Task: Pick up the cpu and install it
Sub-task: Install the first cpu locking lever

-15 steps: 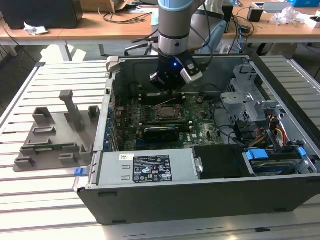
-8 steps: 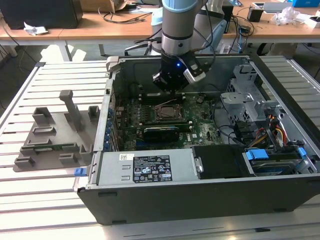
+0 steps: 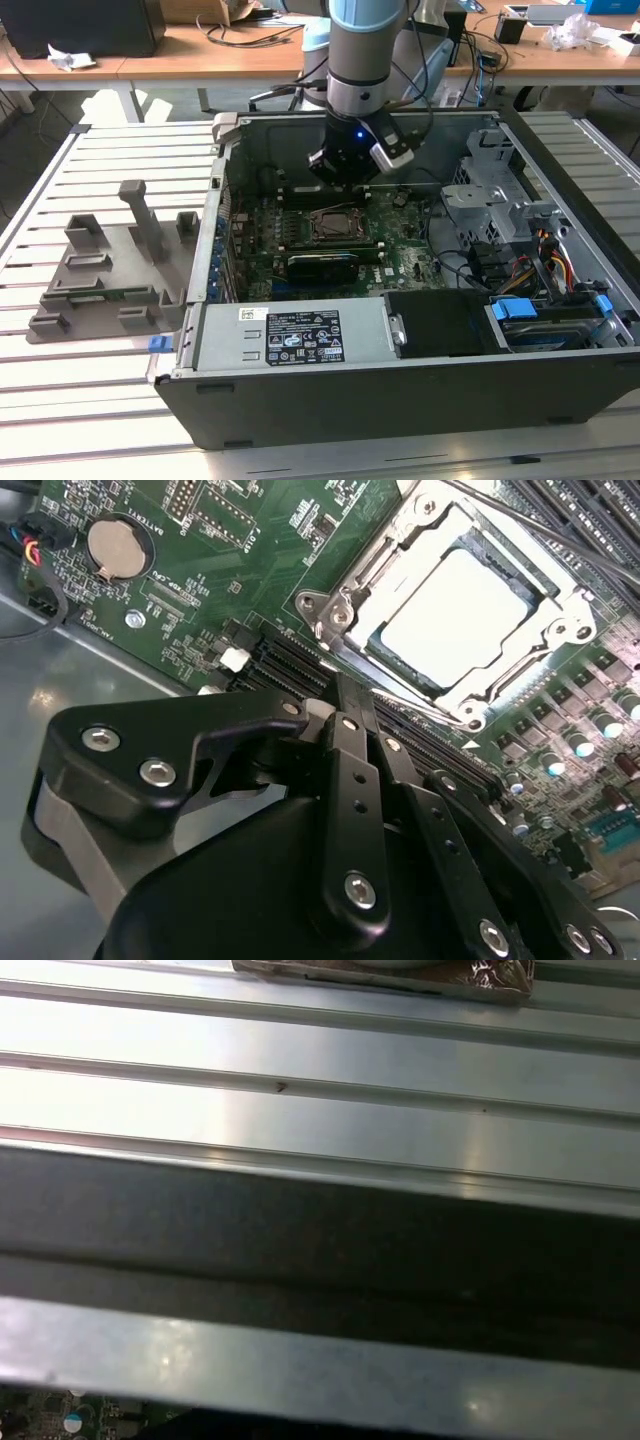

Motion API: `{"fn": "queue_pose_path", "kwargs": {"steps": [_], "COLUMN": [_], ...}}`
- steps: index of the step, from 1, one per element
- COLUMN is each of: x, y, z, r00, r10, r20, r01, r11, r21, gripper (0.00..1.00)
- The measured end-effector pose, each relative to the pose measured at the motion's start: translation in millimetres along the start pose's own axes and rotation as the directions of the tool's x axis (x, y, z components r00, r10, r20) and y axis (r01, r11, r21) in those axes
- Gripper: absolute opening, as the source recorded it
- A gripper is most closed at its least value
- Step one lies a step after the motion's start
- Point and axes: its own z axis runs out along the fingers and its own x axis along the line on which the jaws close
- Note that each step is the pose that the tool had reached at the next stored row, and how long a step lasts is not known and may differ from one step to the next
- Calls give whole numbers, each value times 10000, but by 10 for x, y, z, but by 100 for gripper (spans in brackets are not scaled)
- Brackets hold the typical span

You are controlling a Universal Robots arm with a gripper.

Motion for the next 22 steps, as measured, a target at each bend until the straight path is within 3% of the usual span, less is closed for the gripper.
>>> {"fn": "queue_pose_path", "kwargs": {"steps": [8,20,22], "x": [-19,-21,-24], "y": [-9,-73,-78], "z": [71,81,101], "r00": [10000,10000,10000], "r10": [3,3,7], "r20": [-50,-51,-63], "r01": [-3,-4,-7], "r11": [10000,10000,10000], "r21": [-4,-5,30], "gripper": [11,11,11]}}
